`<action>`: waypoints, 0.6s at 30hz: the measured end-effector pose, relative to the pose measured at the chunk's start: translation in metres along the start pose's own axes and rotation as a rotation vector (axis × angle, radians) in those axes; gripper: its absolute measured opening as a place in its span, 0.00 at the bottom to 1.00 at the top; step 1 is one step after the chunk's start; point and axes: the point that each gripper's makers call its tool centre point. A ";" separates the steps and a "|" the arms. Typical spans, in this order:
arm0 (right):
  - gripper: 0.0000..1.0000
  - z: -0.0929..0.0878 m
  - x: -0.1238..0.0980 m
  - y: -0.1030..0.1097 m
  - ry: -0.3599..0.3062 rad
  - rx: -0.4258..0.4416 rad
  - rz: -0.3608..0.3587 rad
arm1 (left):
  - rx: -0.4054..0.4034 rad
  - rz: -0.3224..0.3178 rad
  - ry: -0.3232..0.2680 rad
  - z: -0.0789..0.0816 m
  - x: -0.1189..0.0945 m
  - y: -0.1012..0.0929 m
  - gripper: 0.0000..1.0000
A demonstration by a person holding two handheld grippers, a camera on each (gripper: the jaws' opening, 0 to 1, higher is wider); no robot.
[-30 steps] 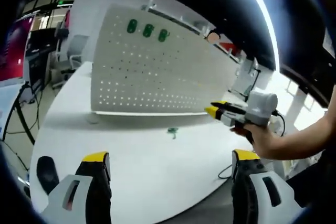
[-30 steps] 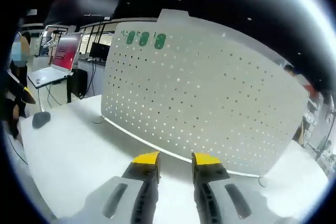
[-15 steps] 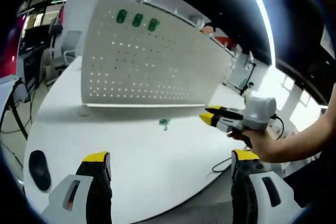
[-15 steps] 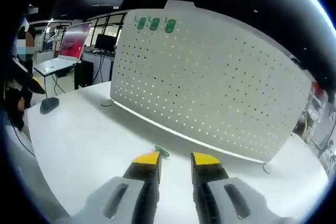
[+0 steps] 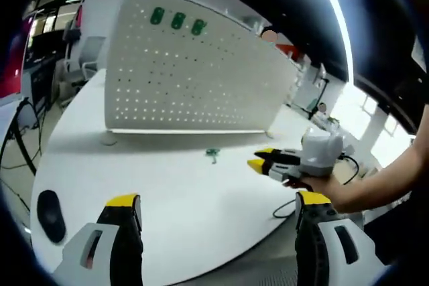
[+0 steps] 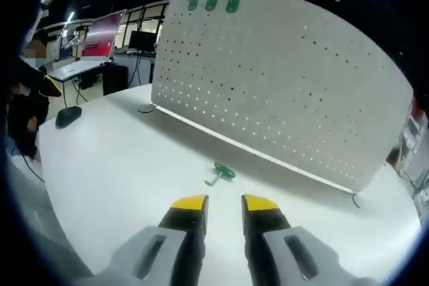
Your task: Insert the hook assembly into the mounting plate slot until the hook locks in place.
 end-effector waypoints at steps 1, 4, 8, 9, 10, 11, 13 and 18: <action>0.17 -0.001 0.005 0.003 0.005 0.000 0.008 | -0.008 0.004 0.004 -0.002 0.000 0.002 0.96; 0.17 -0.001 0.019 0.007 0.017 -0.020 0.028 | -0.020 0.012 0.013 -0.007 0.001 0.006 0.96; 0.17 -0.001 0.036 0.003 0.033 0.004 0.024 | -0.037 0.021 0.019 -0.011 0.001 0.011 0.96; 0.17 -0.002 0.042 0.002 0.044 0.017 0.026 | -0.041 0.023 0.020 -0.012 0.002 0.014 0.96; 0.17 -0.005 0.048 0.002 0.059 0.031 0.029 | -0.046 0.025 0.025 -0.013 0.003 0.016 0.96; 0.17 -0.007 0.052 0.002 0.069 0.039 0.033 | -0.049 0.028 0.026 -0.013 0.003 0.017 0.96; 0.16 -0.009 0.062 0.002 0.086 0.056 0.038 | -0.060 0.030 0.025 -0.013 0.003 0.020 0.96; 0.14 -0.006 0.076 -0.002 0.089 0.108 0.031 | -0.086 0.072 0.002 -0.009 -0.005 0.036 0.96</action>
Point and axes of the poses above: the point that each gripper's makers call its tool centre point, and the gripper's own axes: x roughly forward along the fingers, y roughly to its left, z roughly out of its top, and after that the axes turned 1 degree about -y, right-handed
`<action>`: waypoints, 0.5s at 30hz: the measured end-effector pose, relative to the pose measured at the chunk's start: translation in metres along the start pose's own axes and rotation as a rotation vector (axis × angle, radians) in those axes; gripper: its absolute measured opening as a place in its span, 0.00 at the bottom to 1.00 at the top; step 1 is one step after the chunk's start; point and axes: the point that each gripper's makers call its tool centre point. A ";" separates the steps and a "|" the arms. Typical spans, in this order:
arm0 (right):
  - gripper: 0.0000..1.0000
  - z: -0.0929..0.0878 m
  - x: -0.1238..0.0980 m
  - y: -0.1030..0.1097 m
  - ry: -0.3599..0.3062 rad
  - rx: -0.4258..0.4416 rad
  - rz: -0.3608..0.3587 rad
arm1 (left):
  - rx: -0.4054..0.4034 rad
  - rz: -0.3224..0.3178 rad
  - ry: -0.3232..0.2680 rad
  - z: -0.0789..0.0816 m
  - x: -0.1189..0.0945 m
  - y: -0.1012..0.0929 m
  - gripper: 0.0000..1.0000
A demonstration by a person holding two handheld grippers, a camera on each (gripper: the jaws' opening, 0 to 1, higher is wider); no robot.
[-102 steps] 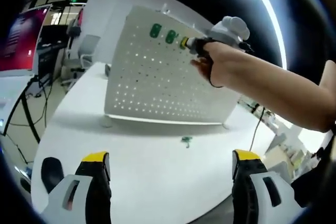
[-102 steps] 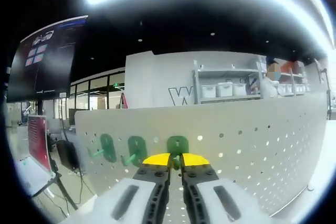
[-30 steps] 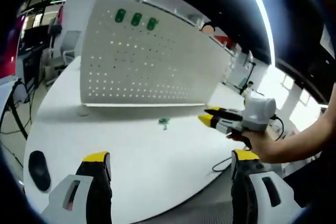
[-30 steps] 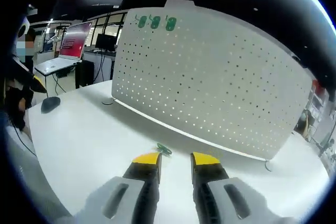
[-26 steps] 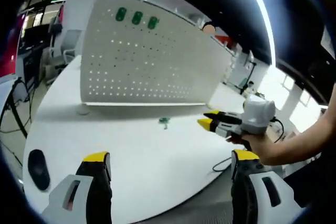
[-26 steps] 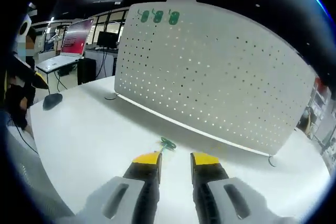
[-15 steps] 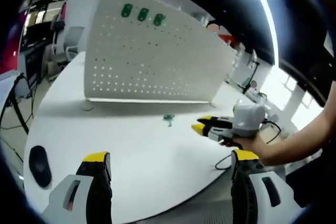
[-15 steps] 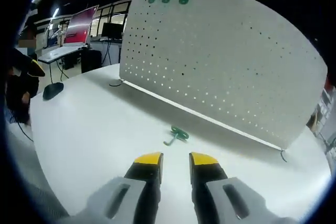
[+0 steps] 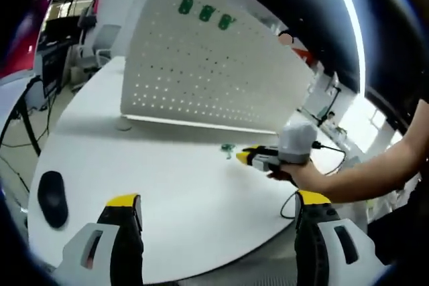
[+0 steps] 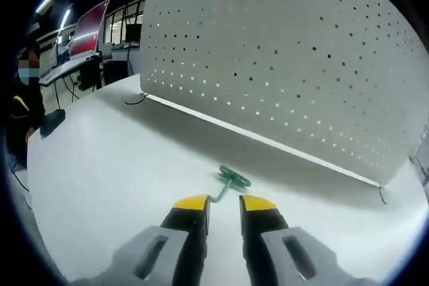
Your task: Insert the hook assembly into the mounting plate slot until the hook locks in place.
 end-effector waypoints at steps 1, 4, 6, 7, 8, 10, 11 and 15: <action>0.13 0.000 0.002 0.000 -0.001 0.017 -0.003 | -0.003 0.003 0.001 0.000 0.000 0.002 0.96; 0.11 -0.003 0.011 0.001 0.019 0.038 -0.002 | -0.012 0.020 0.003 -0.002 -0.001 0.009 0.96; 0.10 -0.004 0.016 0.003 0.031 0.048 0.000 | -0.019 0.033 -0.001 -0.002 -0.002 0.011 0.96; 0.10 -0.003 0.018 0.003 0.028 0.052 -0.001 | -0.023 0.035 -0.004 -0.002 -0.002 0.012 0.96; 0.10 -0.003 0.019 0.003 0.029 0.053 -0.002 | -0.029 0.035 -0.007 -0.003 -0.002 0.010 0.96; 0.08 -0.003 0.022 0.002 0.040 0.026 -0.012 | -0.042 0.036 -0.009 -0.004 -0.001 0.010 0.96; 0.07 -0.002 0.022 0.001 0.042 0.008 -0.021 | -0.048 0.035 -0.009 -0.005 -0.001 0.010 0.96; 0.07 -0.005 0.026 -0.002 0.058 0.046 -0.031 | -0.043 0.036 -0.002 -0.007 0.001 0.008 0.95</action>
Point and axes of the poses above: the point that each gripper's makers call its tool centre point, and the gripper's own axes: x roughly forward along the fingers, y roughly to its left, z roughly out of its top, and after that the axes turned 1 degree about -y, right-handed
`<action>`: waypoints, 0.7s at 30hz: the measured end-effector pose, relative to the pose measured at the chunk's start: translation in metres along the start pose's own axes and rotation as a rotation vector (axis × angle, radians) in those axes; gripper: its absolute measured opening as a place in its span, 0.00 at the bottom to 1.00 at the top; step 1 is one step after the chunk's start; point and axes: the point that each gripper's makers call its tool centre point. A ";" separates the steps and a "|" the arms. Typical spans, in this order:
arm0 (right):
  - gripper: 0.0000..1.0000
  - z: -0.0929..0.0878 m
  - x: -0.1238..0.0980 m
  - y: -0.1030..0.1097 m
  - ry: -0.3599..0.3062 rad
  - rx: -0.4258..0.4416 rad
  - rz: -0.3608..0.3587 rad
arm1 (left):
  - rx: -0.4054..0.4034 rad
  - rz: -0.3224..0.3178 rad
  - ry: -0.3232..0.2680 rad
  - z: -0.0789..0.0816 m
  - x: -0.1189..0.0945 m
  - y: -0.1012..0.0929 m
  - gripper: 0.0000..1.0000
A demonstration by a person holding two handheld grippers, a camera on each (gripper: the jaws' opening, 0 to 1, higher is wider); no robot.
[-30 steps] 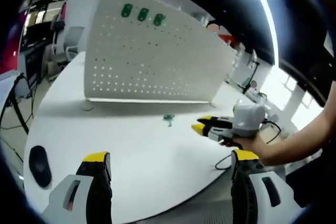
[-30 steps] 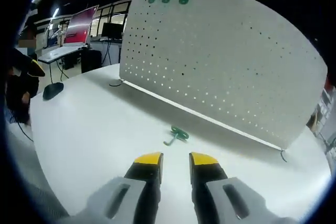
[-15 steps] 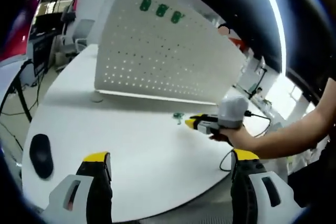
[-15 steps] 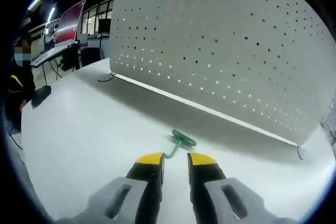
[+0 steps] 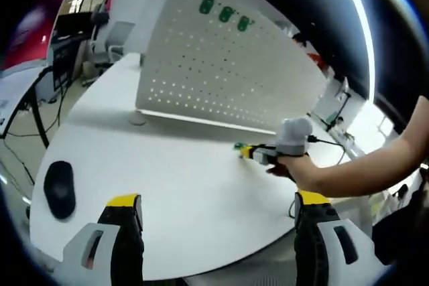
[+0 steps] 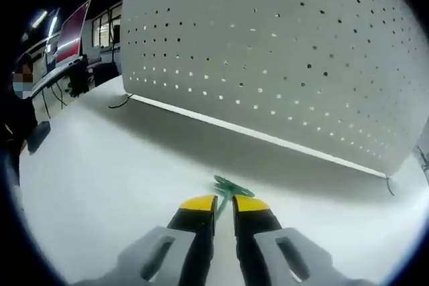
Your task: Insert the hook assembly into the mounting plate slot until the hook locks in place.
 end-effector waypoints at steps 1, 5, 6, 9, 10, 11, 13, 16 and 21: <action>0.07 -0.001 0.001 0.000 0.004 0.006 -0.001 | -0.002 0.000 -0.001 0.000 0.000 0.000 0.95; 0.07 -0.007 0.004 0.000 0.032 0.032 0.004 | -0.001 0.005 -0.002 0.001 -0.001 0.002 0.95; 0.07 -0.009 0.004 0.000 0.035 0.049 0.003 | -0.003 0.007 -0.004 0.001 -0.001 0.003 0.95; 0.05 -0.009 0.002 0.000 0.029 0.084 -0.004 | -0.007 0.013 -0.005 0.000 -0.002 0.005 0.95; 0.03 -0.009 0.003 0.001 0.026 0.078 0.001 | -0.007 0.015 -0.004 0.000 -0.002 0.006 0.95; 0.01 -0.010 0.002 0.002 0.031 0.082 -0.001 | -0.006 0.016 -0.003 0.000 -0.003 0.006 0.95; 0.01 -0.010 0.002 0.002 0.032 0.070 0.003 | -0.006 0.016 -0.006 0.001 -0.003 0.006 0.95; 0.01 -0.009 0.004 -0.001 0.046 0.129 0.001 | -0.002 0.015 -0.007 0.003 -0.003 0.005 0.95; 0.00 0.007 -0.004 0.000 0.003 0.175 0.014 | 0.004 0.014 -0.018 0.007 -0.003 0.005 0.95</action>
Point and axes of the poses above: the point that each gripper's makers call its tool centre point, and the gripper's own axes: x roughly forward along the fingers, y roughly to its left, z roughly out of its top, and after that the axes turned 1 degree about -y, right-handed
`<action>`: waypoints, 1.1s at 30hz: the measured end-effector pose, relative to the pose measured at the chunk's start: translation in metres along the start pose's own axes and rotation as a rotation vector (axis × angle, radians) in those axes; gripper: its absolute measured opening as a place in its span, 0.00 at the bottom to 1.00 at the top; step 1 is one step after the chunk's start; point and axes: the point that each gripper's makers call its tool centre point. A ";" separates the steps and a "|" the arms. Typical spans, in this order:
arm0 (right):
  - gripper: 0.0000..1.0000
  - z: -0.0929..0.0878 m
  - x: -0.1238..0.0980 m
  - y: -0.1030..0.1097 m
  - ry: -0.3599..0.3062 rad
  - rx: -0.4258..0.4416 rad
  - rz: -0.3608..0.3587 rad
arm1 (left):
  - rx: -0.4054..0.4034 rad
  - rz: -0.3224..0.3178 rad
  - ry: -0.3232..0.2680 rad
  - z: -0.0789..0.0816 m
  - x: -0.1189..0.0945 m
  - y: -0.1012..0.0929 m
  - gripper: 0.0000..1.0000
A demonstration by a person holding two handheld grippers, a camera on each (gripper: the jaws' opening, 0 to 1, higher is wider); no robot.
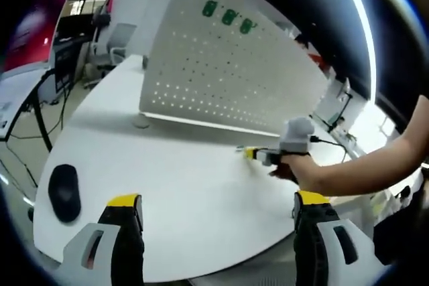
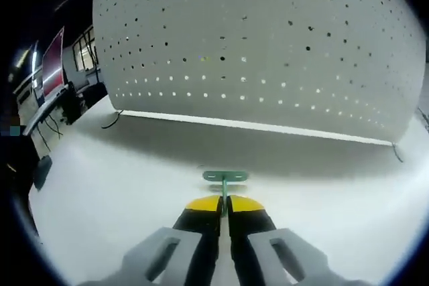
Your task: Insert the hook assembly into the mounting plate slot until the hook locks in place.
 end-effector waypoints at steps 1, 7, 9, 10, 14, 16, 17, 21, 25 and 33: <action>0.00 0.005 -0.001 0.003 -0.015 -0.008 0.013 | -0.001 0.000 -0.002 0.001 0.000 0.000 0.95; 0.00 0.026 -0.012 0.013 -0.050 -0.005 0.068 | 0.020 -0.004 -0.015 0.011 0.003 0.001 0.95; 0.00 0.037 -0.019 0.016 -0.074 0.004 0.088 | 0.035 -0.004 -0.024 0.018 0.005 0.001 0.95; 0.00 0.045 -0.023 0.018 -0.088 0.001 0.096 | 0.045 -0.005 -0.024 0.020 0.005 0.001 0.94; 0.00 0.063 -0.036 0.027 -0.114 0.027 0.149 | 0.113 -0.017 -0.026 0.036 0.011 -0.002 0.94; 0.00 0.072 -0.046 0.034 -0.124 0.046 0.186 | 0.132 -0.024 -0.041 0.047 0.013 -0.005 0.93; 0.00 0.074 -0.051 0.037 -0.122 0.054 0.202 | 0.137 -0.027 -0.048 0.051 0.015 -0.006 0.92; 0.00 0.081 -0.076 0.059 -0.115 0.118 0.306 | 0.172 -0.044 -0.064 0.066 0.025 -0.012 0.91; 0.00 0.080 -0.099 0.073 -0.094 0.171 0.378 | 0.210 -0.076 -0.076 0.076 0.037 -0.024 0.89; 0.00 0.081 -0.142 0.097 -0.086 0.237 0.489 | 0.219 -0.153 -0.092 0.081 0.046 -0.044 0.79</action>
Point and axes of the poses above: the point that each gripper's makers call its tool centre point, and the gripper's own axes: x roughly forward along the fingers, y roughly to its left, z roughly out of its top, and after that the axes turned 1 degree about -y, right-handed
